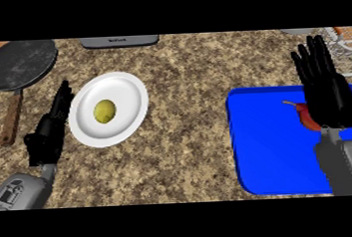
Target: Pick the pear from the tray and place it in the tiered basket
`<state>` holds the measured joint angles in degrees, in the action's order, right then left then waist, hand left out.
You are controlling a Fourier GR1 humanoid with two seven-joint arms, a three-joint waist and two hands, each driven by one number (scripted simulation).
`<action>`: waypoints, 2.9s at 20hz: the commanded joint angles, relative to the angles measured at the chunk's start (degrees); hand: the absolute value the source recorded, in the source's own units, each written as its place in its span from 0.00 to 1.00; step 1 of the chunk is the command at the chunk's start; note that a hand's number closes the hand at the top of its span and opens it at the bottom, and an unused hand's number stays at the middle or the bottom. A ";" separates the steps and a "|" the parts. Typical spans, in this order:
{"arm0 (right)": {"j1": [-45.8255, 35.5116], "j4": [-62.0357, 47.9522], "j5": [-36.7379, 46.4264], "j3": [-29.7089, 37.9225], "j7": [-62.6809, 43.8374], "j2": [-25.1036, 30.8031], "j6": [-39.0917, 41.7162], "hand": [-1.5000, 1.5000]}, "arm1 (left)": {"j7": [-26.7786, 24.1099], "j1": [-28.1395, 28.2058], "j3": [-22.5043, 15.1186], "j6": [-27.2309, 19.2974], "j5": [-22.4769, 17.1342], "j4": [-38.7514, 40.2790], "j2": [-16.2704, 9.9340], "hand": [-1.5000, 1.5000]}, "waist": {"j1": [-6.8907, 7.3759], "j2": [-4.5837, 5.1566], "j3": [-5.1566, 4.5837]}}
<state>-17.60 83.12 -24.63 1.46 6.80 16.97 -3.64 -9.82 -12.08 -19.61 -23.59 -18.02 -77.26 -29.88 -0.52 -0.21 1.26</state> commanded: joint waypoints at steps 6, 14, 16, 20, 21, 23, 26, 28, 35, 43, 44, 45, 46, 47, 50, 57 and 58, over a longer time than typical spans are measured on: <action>-4.63 -17.74 -6.25 4.85 -18.36 17.83 16.13 1.00 | 5.91 -2.92 1.00 -2.04 4.83 0.72 -4.68 0.50 | 1.72 0.91 -1.15; 0.42 -22.31 12.23 4.65 -23.75 29.31 0.34 0.00 | 8.73 -1.88 0.87 0.84 3.60 1.19 -3.75 0.50 | 0.54 0.28 -1.29; -2.36 -23.19 12.18 4.90 -24.95 32.17 4.96 0.00 | 7.90 1.06 0.77 1.30 4.26 -0.81 -3.72 0.50 | 1.14 0.24 -1.27; -5.76 -23.63 12.73 -1.42 -30.54 39.08 20.70 0.00 | 9.27 -1.08 0.46 1.28 4.43 -2.26 -3.88 0.50 | 2.32 0.40 -1.31; -6.64 -22.29 13.39 -3.30 -32.27 41.48 24.62 0.00 | 9.42 -1.38 0.60 0.24 4.92 -1.43 -3.54 0.50 | 2.43 0.43 -1.38; -9.28 -21.55 14.06 -6.43 -34.35 42.58 30.44 0.00 | 11.51 -3.24 -0.05 0.61 4.75 -1.67 -2.47 0.50 | 2.62 0.55 -1.35; -15.46 -24.57 14.79 -8.97 -38.62 41.49 35.74 0.00 | 10.91 -2.80 0.53 1.34 5.31 -2.21 -3.17 0.50 | 3.30 0.68 -1.30; -20.06 -25.65 15.70 -10.83 -42.03 41.12 39.45 0.00 | 8.14 -1.73 1.46 2.60 4.80 -0.12 -2.80 0.50 | 3.36 0.77 -1.36; -30.55 -38.75 23.25 -13.24 -46.57 30.29 38.43 0.00 | 12.21 -3.43 2.57 2.74 7.01 -0.42 -1.95 0.50 | 2.52 0.72 -1.23; -29.49 -40.43 25.35 -15.21 -51.08 25.83 41.03 0.00 | 11.18 0.91 4.26 3.42 7.29 -3.38 -2.60 0.50 | 1.73 0.40 -1.24; -32.68 -41.18 26.41 -15.80 -54.94 23.64 39.48 0.00 | 10.81 0.41 4.27 4.20 6.94 -2.29 -1.81 0.50 | 1.93 0.50 -1.27; -30.34 -41.10 27.13 -16.23 -51.34 23.17 39.34 0.00 | 12.72 -1.29 3.90 2.86 8.19 -2.99 -1.43 0.50 | 1.63 0.51 -1.22; -33.65 -42.52 26.08 -15.20 -53.76 25.83 44.47 0.00 | 10.62 -1.19 4.85 3.75 7.89 -1.61 -1.32 0.50 | 1.57 0.51 -1.27; -29.33 -40.48 27.20 -16.30 -52.69 23.63 40.72 0.00 | 12.46 0.40 3.53 2.97 8.84 -3.72 -1.33 0.50 | 1.28 0.30 -1.24; -29.06 -41.25 27.87 -15.40 -50.39 25.91 43.22 0.00 | 12.19 0.47 4.67 4.30 8.46 -4.47 -1.51 0.50 | 1.27 0.36 -1.23; -25.31 -33.26 30.30 -16.83 -52.84 22.89 41.40 0.00 | 13.67 2.07 6.42 5.11 9.02 -5.47 -1.82 0.50 | 0.77 0.05 -1.25; -23.66 -31.93 31.72 -17.75 -52.11 22.33 39.83 0.00 | 13.20 1.64 4.52 2.83 11.35 -4.83 0.67 0.50 | 0.50 0.09 -1.25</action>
<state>-44.66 49.57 5.29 -14.71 -45.45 41.64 36.74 2.22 -10.76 -14.20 -19.48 -8.60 -81.10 -30.68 0.03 -1.21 -1.15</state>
